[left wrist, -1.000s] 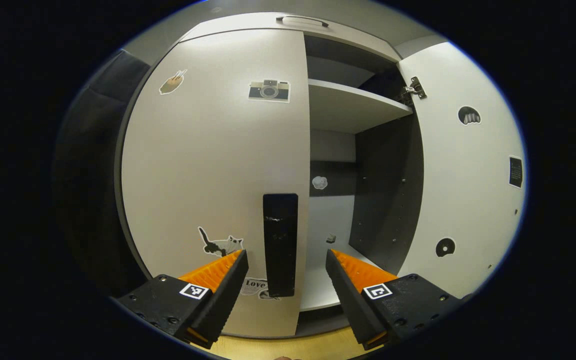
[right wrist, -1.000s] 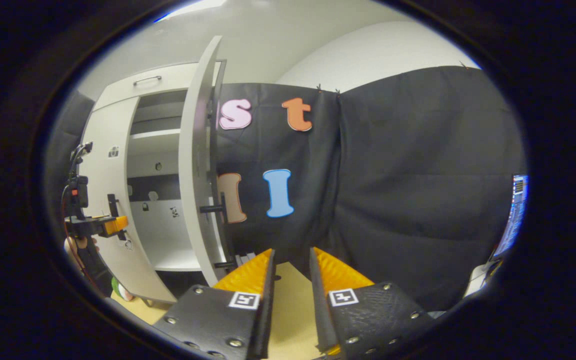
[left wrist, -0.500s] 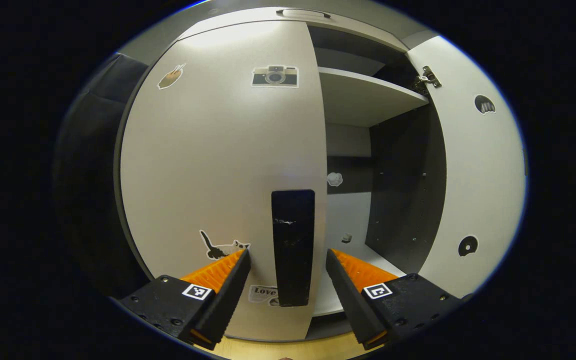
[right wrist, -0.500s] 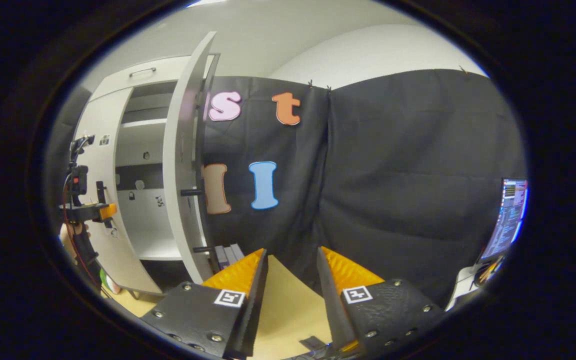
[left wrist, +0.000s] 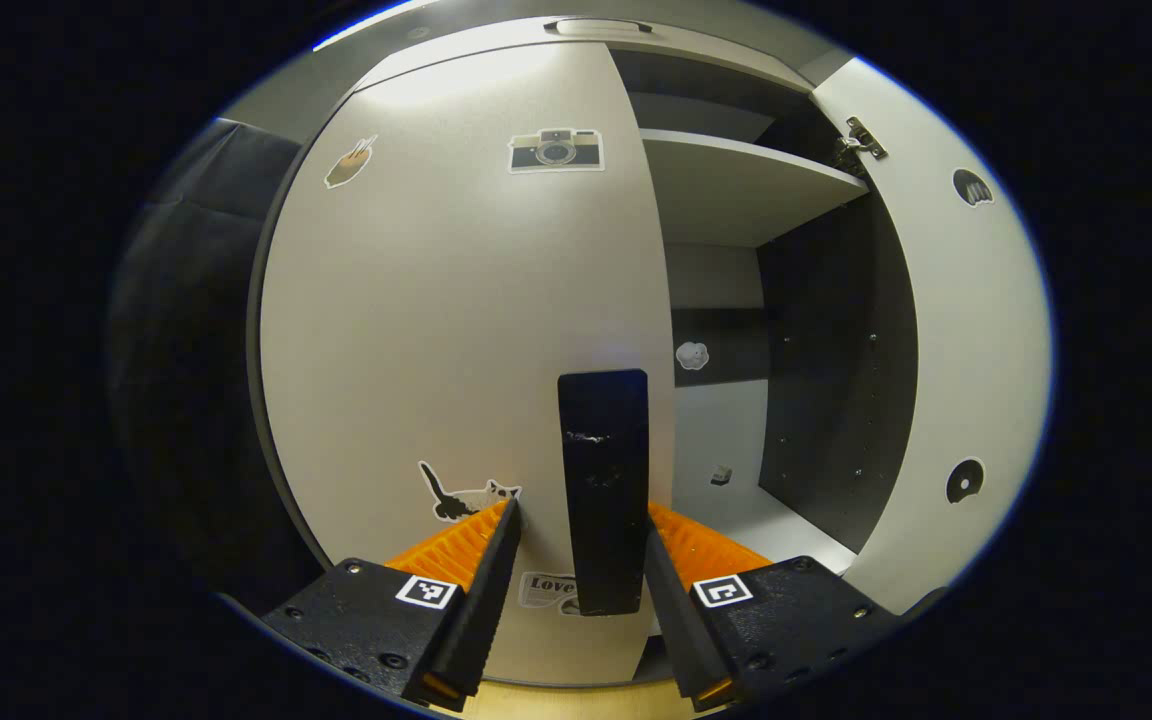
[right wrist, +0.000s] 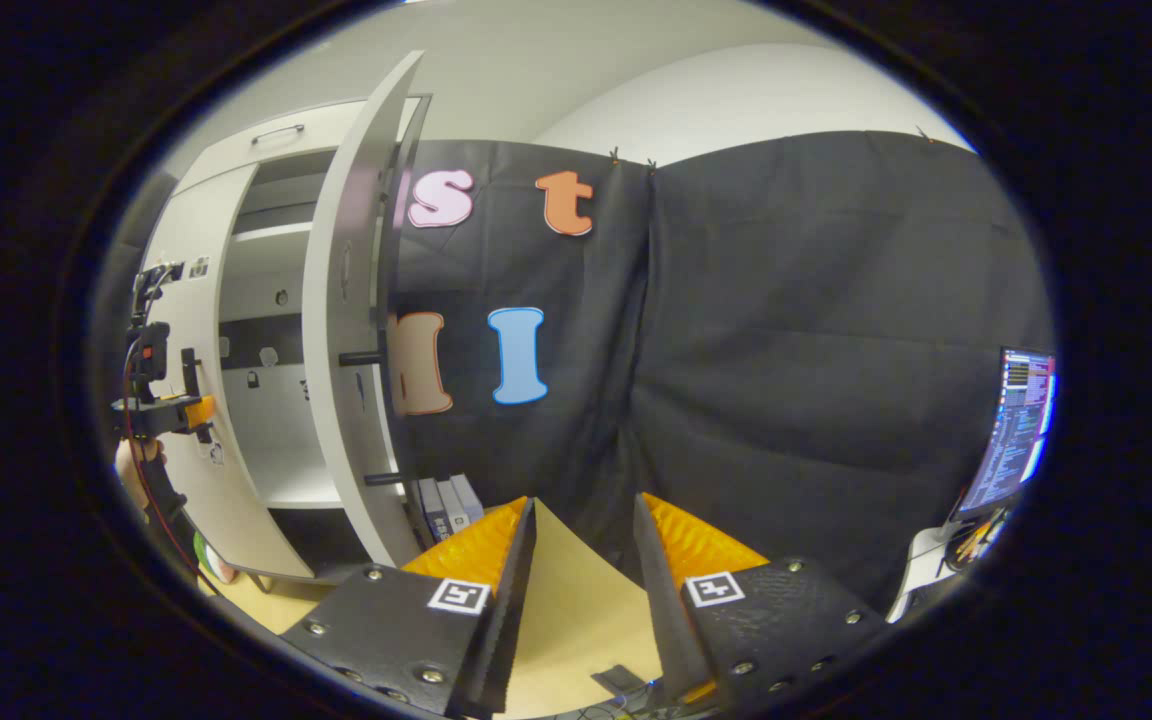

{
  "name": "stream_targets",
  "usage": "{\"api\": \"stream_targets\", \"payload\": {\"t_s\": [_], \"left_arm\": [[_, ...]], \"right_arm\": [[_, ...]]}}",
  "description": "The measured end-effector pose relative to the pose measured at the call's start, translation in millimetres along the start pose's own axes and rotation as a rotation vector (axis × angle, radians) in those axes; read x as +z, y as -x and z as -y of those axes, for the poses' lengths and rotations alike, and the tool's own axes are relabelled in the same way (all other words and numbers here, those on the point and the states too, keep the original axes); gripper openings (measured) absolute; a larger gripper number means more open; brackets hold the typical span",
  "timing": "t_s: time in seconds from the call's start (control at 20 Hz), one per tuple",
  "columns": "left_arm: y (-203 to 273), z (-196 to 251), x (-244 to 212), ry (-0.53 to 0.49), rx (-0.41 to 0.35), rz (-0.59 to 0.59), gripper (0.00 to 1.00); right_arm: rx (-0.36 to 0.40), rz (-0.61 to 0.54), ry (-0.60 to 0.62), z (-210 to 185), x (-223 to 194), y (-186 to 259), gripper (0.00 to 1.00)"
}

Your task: Open the right door of the double-door shoe cabinet with the right hand, and open the left door with the left hand.

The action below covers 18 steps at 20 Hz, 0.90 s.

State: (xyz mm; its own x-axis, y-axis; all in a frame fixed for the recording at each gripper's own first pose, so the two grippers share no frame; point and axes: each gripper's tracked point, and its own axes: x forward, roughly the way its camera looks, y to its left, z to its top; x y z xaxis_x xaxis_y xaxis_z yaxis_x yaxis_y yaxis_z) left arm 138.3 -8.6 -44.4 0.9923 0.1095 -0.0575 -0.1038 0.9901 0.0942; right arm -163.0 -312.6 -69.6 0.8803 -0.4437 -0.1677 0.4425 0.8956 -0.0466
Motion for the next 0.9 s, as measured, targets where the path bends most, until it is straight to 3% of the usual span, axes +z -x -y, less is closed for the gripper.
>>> {"api": "stream_targets", "payload": {"t_s": [0.2, 0.3, 0.9], "left_arm": [[-2, 14, -3, 0.043, -0.040, 0.003, 0.63], [1, 14, -2, 0.042, -0.043, 0.001, 0.35], [10, 14, -2, 0.041, -0.096, 0.014, 0.22]], "right_arm": [[-0.024, -0.008, -0.026, 15, -5, 6, 0.57], [-0.036, -0.008, -0.046, 24, -6, 13, 0.57], [-0.055, -0.015, -0.105, 59, -11, 47, 0.57]]}}
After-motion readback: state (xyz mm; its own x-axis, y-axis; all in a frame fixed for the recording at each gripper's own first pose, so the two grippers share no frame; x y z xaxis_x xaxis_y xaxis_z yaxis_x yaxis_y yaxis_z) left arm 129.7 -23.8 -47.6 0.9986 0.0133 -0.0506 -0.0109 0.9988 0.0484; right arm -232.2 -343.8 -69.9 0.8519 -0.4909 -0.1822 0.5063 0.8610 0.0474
